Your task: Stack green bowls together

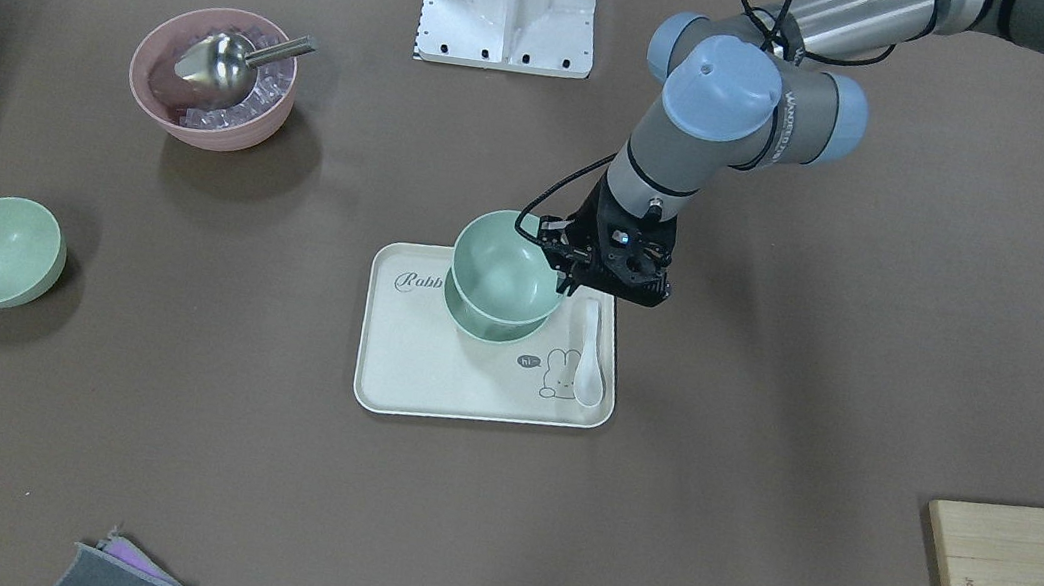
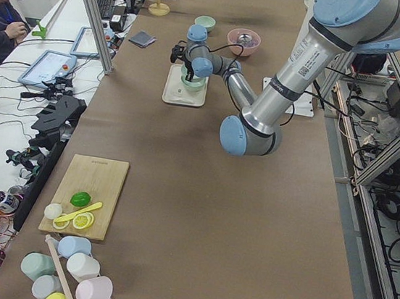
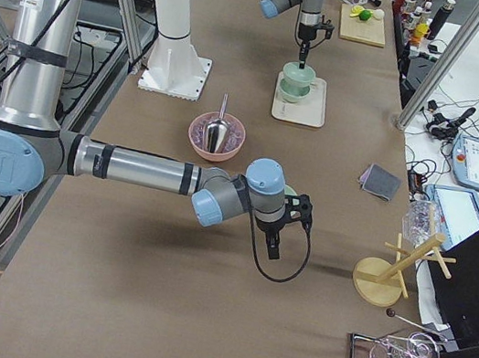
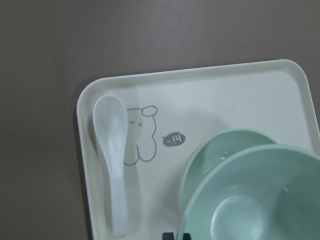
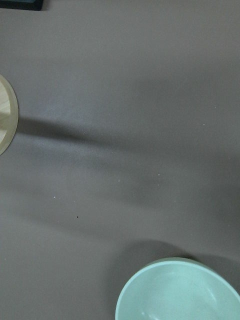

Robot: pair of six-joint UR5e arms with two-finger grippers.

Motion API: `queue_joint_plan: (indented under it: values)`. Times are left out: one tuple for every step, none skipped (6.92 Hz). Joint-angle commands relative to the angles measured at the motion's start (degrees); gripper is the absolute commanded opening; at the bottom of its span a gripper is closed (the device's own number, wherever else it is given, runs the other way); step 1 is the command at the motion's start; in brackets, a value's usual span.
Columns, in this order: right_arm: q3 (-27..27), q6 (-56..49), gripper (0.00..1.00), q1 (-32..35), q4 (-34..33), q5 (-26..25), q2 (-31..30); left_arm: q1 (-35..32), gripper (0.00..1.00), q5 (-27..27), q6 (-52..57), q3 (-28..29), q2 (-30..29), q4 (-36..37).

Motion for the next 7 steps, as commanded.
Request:
queue_joint_plan:
  values:
    - [-0.06, 0.00, 1.00, 0.00, -0.07, 0.18, 0.17, 0.93, 0.00, 1.13, -0.31, 1.54, -0.81, -0.07]
    - [-0.06, 0.00, 1.00, -0.09, -0.07, 0.18, 0.17, 1.72, 0.00, 1.39, -0.31, 1.63, -0.55, -0.08]
    - [-0.06, 0.00, 1.00, -0.09, -0.07, 0.26, 0.17, 3.03, 0.00, 4.09, -0.40, 1.63, -0.46, -0.25]
    - [-0.06, 0.00, 1.00, -0.09, -0.07, 0.26, 0.17, 3.39, 0.00, 4.38, -0.49, 1.46, -0.46, -0.25]
    - [-0.06, 0.00, 1.00, -0.09, -0.07, 0.26, 0.17, 3.39, 0.00, 4.38, -0.49, 1.37, -0.54, -0.34]
    - [-0.06, 0.00, 1.00, -0.09, -0.07, 0.26, 0.17, 3.39, 0.00, 4.38, -0.49, 1.28, -0.46, -0.25]
    - [-0.06, 0.00, 1.00, -0.09, -0.07, 0.26, 0.17, 3.39, 0.00, 4.38, -0.40, 1.28, -0.46, -0.25]
